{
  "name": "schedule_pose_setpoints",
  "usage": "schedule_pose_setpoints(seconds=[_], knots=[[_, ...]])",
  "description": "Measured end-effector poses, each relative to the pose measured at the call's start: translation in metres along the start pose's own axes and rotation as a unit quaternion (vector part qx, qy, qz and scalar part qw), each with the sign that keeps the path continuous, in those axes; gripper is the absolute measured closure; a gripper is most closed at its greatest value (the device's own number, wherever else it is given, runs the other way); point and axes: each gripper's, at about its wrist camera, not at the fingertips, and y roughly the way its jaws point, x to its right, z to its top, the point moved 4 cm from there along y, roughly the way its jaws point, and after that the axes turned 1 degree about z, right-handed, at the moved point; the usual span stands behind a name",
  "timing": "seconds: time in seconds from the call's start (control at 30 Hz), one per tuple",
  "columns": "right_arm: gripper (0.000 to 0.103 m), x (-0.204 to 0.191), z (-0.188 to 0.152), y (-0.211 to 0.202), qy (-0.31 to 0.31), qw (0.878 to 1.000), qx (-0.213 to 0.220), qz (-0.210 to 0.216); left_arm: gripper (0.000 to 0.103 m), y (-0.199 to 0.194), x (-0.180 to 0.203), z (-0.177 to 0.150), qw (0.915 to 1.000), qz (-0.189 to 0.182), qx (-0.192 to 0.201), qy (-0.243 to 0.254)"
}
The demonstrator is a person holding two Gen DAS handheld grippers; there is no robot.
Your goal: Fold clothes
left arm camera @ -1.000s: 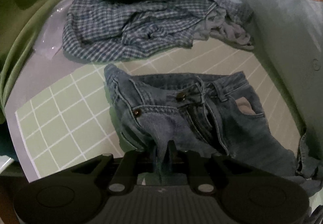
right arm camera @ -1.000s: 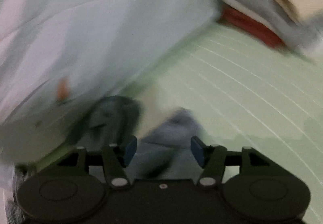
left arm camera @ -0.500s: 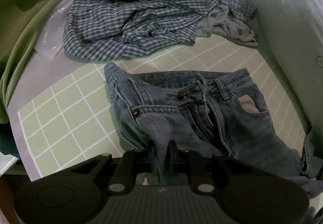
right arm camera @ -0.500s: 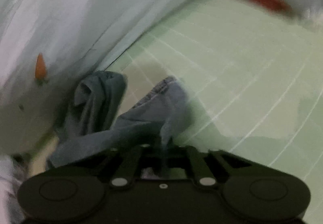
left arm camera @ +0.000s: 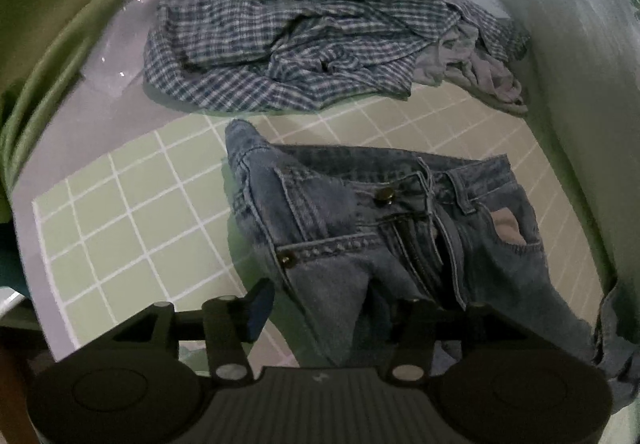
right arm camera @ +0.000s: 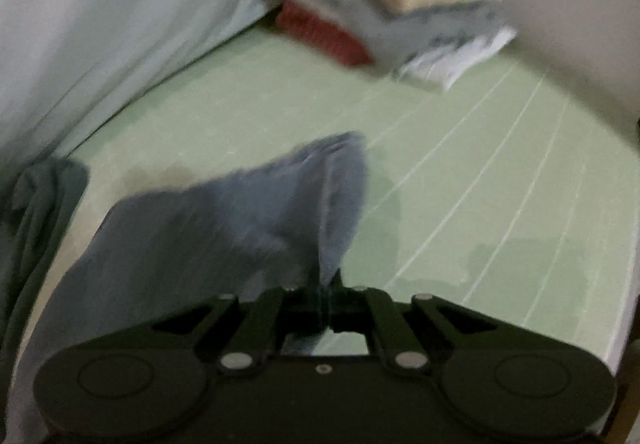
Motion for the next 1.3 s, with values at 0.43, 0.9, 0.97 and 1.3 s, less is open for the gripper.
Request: schedule_pose_setpoints(seconds=[0.43,0.9,0.97,1.3], knots=[[0.099,-0.088,0.015,0.046,-0.072,0.996,-0.037,0.035,0.07,0.047,0.065,0.029,0.9989,-0.017,-0.014,0.04],[0.1,-0.225,0.075,0.075,-0.151,0.986,0.018,0.074,0.087,0.054,0.176,0.102,0.9919,-0.057,0.056,0.098],[0.1,-0.199,0.072,0.056,-0.15,0.986,0.034,0.06,0.088,0.04,0.147,0.098,0.9922,-0.04,0.071,0.094],[0.1,0.01,0.003,-0.006,-0.083,0.996,0.007,-0.027,0.088,-0.02,-0.035,0.018,0.9988,-0.008,0.043,0.022]])
